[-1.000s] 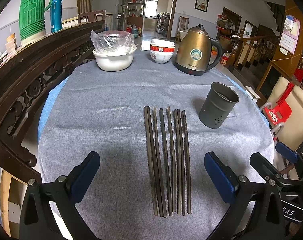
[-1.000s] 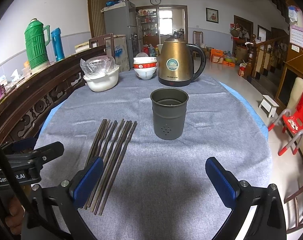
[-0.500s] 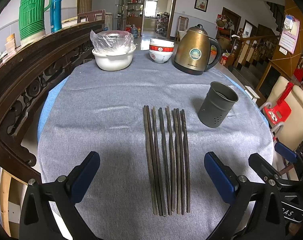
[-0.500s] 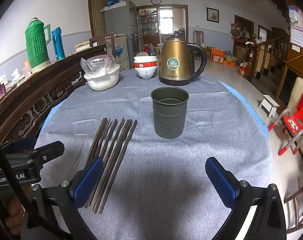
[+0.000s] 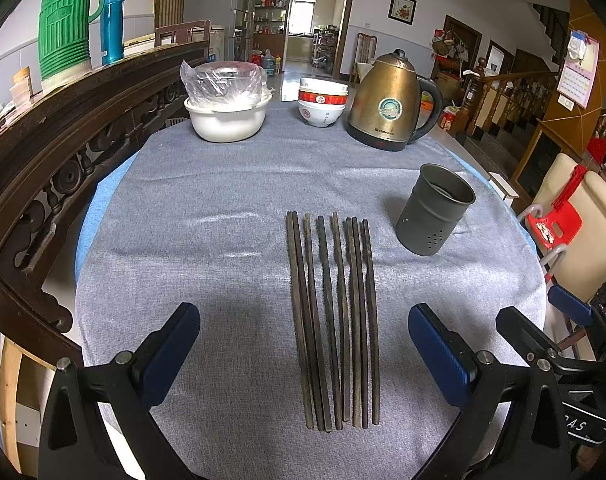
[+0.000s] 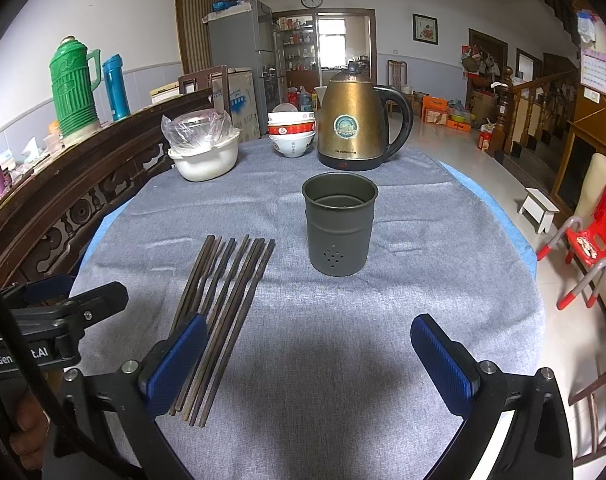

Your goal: Organize utensils

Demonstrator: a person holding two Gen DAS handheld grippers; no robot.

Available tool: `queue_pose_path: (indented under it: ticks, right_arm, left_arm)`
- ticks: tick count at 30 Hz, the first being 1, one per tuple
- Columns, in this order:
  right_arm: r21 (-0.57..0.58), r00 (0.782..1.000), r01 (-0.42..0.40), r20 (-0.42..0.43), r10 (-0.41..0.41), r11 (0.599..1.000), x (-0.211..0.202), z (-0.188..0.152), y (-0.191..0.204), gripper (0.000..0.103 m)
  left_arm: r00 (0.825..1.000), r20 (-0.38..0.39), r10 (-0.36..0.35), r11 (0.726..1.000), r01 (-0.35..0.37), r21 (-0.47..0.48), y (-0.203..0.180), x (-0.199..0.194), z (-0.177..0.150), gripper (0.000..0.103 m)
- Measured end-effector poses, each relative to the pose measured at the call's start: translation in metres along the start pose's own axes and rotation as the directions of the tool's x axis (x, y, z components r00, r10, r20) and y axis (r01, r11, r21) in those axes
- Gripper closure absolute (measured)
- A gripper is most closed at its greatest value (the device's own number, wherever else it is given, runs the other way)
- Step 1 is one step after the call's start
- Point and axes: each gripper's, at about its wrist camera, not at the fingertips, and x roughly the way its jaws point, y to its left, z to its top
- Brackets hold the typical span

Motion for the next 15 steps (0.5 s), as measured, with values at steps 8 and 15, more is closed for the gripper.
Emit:
queue_pose_path:
  ticks: [8,15]
  right_arm:
    - [-0.002,1.0,-0.003,-0.008,0.003,1.0,0.0011,-0.0009,0.0003,0.0]
    - [-0.008,1.0,-0.002,-0.01,0.002,1.0,0.001,-0.0009,0.0014,0.0]
  left_arm:
    - [1.0,-0.001,-0.001,1.0,0.001,0.002,0.0004,-0.0014,-0.0001,0.0]
    - [1.0,0.001,-0.003,1.0,0.003,0.002,0.0004,-0.0025,-0.0003,0.0]
